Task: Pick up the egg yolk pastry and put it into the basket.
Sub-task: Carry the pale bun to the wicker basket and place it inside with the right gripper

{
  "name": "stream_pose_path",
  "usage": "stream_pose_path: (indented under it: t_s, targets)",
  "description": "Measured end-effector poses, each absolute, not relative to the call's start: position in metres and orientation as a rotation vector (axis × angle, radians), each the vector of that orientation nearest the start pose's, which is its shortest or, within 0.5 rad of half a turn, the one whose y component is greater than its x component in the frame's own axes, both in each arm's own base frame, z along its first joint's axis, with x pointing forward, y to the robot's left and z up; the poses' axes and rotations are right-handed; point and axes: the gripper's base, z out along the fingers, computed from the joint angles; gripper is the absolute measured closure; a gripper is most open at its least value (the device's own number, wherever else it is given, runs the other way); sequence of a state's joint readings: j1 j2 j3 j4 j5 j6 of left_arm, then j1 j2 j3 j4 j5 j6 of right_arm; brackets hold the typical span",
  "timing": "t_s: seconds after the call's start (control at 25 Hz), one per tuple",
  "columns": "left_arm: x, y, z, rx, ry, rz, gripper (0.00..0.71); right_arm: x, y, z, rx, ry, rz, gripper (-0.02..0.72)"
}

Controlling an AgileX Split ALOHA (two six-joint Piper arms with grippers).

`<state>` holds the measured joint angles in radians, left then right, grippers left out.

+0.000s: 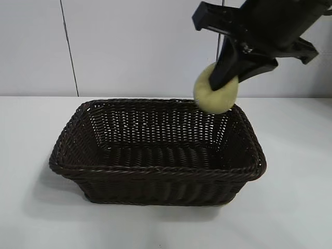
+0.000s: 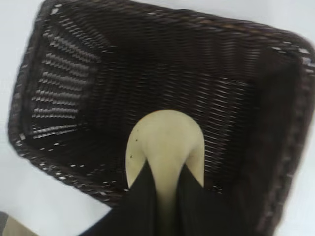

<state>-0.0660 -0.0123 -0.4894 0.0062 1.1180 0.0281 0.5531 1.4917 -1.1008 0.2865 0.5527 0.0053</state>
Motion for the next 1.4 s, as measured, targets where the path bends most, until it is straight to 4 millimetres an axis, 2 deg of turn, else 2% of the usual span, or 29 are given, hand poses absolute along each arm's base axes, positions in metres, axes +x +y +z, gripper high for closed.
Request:
stream_pose_path:
  t_s: [0.16,0.28,0.76,0.84,1.0,1.08,1.12,1.28,1.32,1.4]
  targets:
    - [-0.008,0.001,0.270,0.098,2.098,-0.015,0.112,0.271,0.183,0.289,-0.413,2.379,0.556,0.661]
    - [-0.008,0.001,0.270,0.098,2.098,-0.015,0.112,0.276,0.186,0.282,-0.384,2.382,0.571,0.661]
    - [-0.008,0.001,0.270,0.098,2.098,-0.015,0.112,0.309,0.206,0.189,-0.313,2.583,0.515,0.661]
    - [-0.008,0.001,0.270,0.098,2.098,-0.015,0.112,0.312,0.207,0.180,-0.306,2.590,0.504,0.661]
    - [-0.008,0.001,0.270,0.098,2.098,-0.015,0.112,0.313,0.207,0.178,-0.299,2.584,0.504,0.652]
    - [-0.008,0.001,0.270,0.098,2.098,-0.015,0.112,0.313,0.207,0.178,-0.301,2.589,0.504,0.603]
    - [-0.008,0.001,0.270,0.098,2.098,-0.015,0.112,0.313,0.207,0.178,-0.302,2.594,0.504,0.552]
    - [-0.008,0.001,0.270,0.098,2.098,-0.015,0.112,0.312,0.207,0.178,-0.320,2.612,0.499,0.283]
    - [-0.008,0.001,0.270,0.098,2.098,-0.015,0.112,0.312,0.208,0.179,-0.326,2.620,0.501,0.241]
    - [-0.008,0.001,0.270,0.098,2.098,-0.015,0.112,0.314,0.210,0.185,-0.342,2.630,0.509,0.204]
